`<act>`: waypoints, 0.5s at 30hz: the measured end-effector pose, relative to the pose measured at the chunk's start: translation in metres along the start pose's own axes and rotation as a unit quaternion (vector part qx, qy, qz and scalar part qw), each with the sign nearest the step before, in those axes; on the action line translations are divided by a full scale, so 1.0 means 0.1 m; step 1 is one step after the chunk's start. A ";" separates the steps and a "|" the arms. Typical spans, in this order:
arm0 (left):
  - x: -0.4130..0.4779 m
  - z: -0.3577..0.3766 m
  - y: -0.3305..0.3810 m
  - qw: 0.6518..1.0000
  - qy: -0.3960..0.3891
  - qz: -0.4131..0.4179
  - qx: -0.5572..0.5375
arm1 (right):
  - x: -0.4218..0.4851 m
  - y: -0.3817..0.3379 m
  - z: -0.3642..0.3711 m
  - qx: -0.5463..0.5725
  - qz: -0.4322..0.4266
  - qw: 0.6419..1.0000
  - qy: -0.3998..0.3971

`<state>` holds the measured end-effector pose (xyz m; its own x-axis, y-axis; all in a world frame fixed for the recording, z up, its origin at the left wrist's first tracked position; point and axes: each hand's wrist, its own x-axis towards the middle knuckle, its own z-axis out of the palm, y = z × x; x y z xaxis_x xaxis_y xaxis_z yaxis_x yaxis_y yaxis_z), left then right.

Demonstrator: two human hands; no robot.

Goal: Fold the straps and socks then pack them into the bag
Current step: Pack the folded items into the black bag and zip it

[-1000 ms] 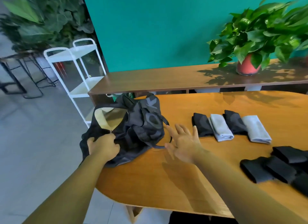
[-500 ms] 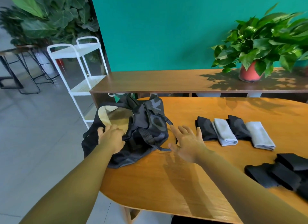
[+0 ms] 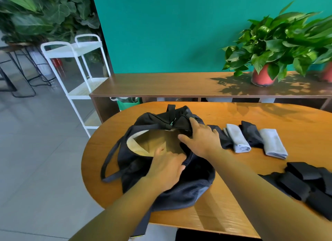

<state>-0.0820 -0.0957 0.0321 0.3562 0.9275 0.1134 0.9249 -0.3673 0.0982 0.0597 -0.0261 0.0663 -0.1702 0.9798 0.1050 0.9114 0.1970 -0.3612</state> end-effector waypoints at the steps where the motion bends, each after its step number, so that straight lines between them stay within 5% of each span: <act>1: 0.00 -0.01 0.06 1.000 -0.010 0.002 -0.011 | -0.01 0.05 -0.01 -0.007 0.004 1.000 0.010; 3: 0.06 -0.13 0.10 0.998 -0.021 -0.016 -0.050 | -0.03 0.15 -0.03 -0.024 0.011 0.999 0.039; 5: 0.18 -0.30 -0.02 0.997 0.048 -0.033 -0.052 | -0.05 0.23 -0.05 -0.030 0.015 0.998 0.053; 8: 0.41 -0.50 -0.42 0.986 0.131 -0.076 0.068 | -0.03 0.25 -0.10 -0.032 0.001 0.997 0.069; 12: 0.67 -0.47 -0.75 0.977 0.027 -0.105 0.182 | 0.01 0.17 -0.14 -0.080 -0.039 0.991 0.104; 15: 0.75 -0.38 -0.84 0.968 0.029 -0.089 0.235 | 0.02 0.17 -0.18 -0.145 -0.041 0.983 0.105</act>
<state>-0.1380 0.0023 0.0702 0.1901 0.9627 0.1923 0.9341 -0.1170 -0.3372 0.0819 -0.0209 0.0769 -0.1950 0.9264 0.3221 0.9713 0.2280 -0.0680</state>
